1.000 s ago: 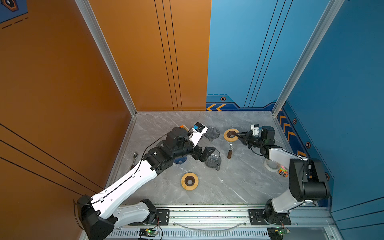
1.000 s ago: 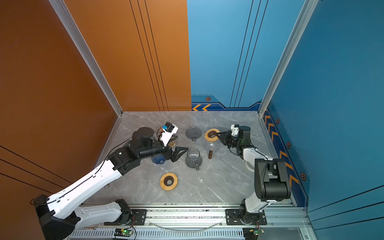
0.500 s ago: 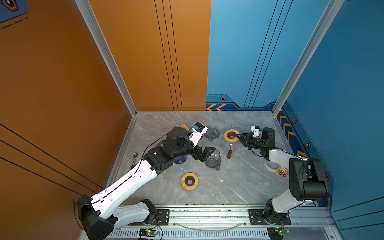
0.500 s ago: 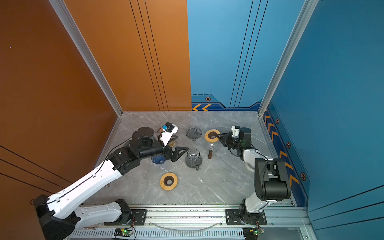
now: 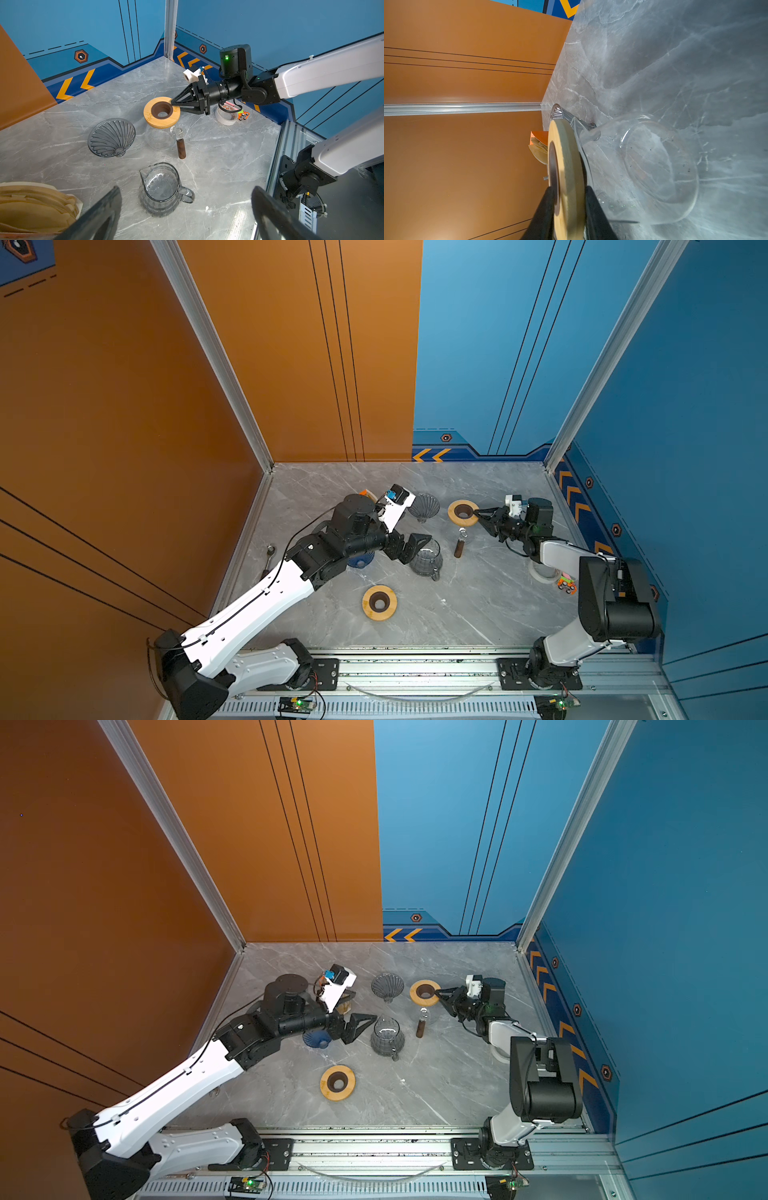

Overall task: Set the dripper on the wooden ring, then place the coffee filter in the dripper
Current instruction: 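Lower the wooden ring onto the carafe top and open the right gripper, then raise the right gripper up and away from the ring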

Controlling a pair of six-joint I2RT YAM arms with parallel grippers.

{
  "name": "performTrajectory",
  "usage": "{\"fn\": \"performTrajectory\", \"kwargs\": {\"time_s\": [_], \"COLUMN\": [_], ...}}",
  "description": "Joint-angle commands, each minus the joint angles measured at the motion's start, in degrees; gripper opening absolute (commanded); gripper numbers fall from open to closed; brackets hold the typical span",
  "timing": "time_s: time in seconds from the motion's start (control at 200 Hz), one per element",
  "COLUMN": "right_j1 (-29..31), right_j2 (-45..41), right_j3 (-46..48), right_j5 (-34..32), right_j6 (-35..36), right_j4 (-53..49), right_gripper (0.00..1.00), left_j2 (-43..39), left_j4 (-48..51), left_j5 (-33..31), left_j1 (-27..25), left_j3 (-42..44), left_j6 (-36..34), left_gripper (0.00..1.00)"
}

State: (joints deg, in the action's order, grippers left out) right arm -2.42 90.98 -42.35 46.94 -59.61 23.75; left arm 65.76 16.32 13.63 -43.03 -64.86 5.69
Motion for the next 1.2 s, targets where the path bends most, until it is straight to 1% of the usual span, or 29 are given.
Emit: {"fn": "performTrajectory", "kwargs": {"time_s": [0.0, 0.17, 0.436, 0.496, 0.616, 0.676, 0.916, 1.192], "right_j1": [-0.75, -1.28, -1.19, -0.86, 0.98, 2.00, 5.22, 7.45], "right_j2": [-1.12, -3.15, -8.27, -9.03, -9.50, -9.26, -6.91, -4.05], "right_j3": [1.00, 0.69, -2.46, -3.77, -7.45, -8.67, -13.38, -16.76], "right_j5": [0.70, -0.33, -6.30, -8.43, -13.44, -15.14, -21.71, -23.97], "right_j6": [1.44, 4.61, 14.63, 17.11, 21.92, 22.76, 24.93, 25.44], "right_j4": [-0.50, -5.08, -20.55, -24.52, -32.22, -34.11, -39.18, -40.70], "right_gripper": [0.25, 0.26, 0.33, 0.36, 0.44, 0.47, 0.50, 0.52], "left_j2": [-0.28, -0.28, -0.28, -0.28, -0.19, -0.27, -0.12, -0.32], "left_j4": [0.82, 0.82, 0.87, 0.78, 0.73, 0.82, 0.73, 0.73], "left_j5": [-0.75, -0.75, -0.71, -0.71, -0.63, -0.69, -0.62, -0.62], "left_j1": [0.29, 0.22, 0.22, 0.22, 0.23, 0.25, 0.26, 0.30], "left_j3": [-0.96, -0.93, -0.96, -0.96, -0.92, -0.95, -0.91, -0.94], "left_j6": [0.20, 0.21, 0.35, 0.34, 0.28, 0.37, 0.44, 0.39], "left_gripper": [0.98, 0.98, 0.98, 0.98, 0.98, 0.98, 0.98, 0.98]}}
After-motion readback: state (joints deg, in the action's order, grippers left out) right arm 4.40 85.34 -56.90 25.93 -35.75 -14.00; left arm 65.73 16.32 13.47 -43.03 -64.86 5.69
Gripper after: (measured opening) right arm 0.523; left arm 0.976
